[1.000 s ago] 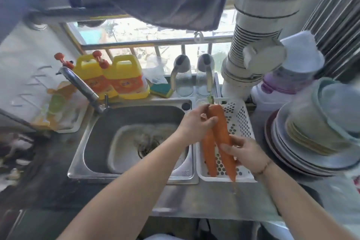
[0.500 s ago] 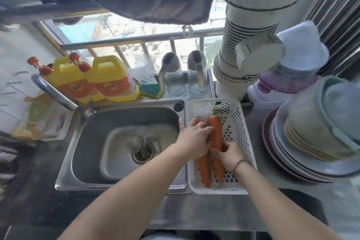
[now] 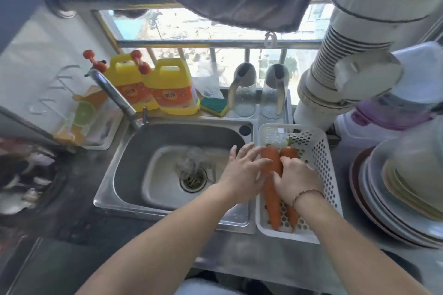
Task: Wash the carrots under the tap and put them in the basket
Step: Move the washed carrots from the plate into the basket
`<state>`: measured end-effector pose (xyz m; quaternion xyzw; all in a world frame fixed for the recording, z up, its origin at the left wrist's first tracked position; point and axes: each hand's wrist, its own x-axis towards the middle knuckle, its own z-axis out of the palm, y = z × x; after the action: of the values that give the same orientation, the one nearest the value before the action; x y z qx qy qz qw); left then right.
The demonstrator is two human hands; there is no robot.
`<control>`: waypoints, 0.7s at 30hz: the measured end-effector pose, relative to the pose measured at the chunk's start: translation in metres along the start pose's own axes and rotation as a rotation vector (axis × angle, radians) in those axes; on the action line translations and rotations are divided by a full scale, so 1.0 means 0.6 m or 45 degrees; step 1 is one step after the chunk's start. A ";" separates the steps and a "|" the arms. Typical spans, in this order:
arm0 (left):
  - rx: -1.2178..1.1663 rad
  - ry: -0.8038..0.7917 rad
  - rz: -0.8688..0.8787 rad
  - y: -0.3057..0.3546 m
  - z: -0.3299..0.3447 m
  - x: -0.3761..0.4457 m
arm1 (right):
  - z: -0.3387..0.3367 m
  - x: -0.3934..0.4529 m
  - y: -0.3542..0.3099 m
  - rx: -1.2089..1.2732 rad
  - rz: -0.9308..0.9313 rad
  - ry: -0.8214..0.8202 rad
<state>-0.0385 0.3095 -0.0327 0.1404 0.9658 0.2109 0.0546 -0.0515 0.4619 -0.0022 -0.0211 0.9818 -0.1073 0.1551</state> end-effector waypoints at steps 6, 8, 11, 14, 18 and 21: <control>-0.098 0.385 -0.268 -0.148 -0.087 -0.161 | 0.006 -0.026 -0.231 0.118 -0.548 0.050; -0.131 0.428 -0.446 -0.201 -0.125 -0.241 | 0.031 -0.053 -0.320 0.126 -0.728 -0.027; -0.131 0.515 -0.675 -0.274 -0.171 -0.383 | 0.082 -0.107 -0.456 0.057 -0.962 -0.125; -0.172 0.614 -0.900 -0.345 -0.195 -0.531 | 0.140 -0.170 -0.585 -0.027 -1.132 -0.235; -0.176 0.744 -1.129 -0.418 -0.219 -0.710 | 0.218 -0.252 -0.732 -0.126 -1.264 -0.384; -0.202 0.802 -1.249 -0.463 -0.232 -0.815 | 0.272 -0.304 -0.819 -0.184 -1.336 -0.448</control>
<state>0.3368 -0.1312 -0.0013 -0.3967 0.8690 0.2641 -0.1334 0.1761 -0.0376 0.0079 -0.5352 0.8038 -0.0975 0.2406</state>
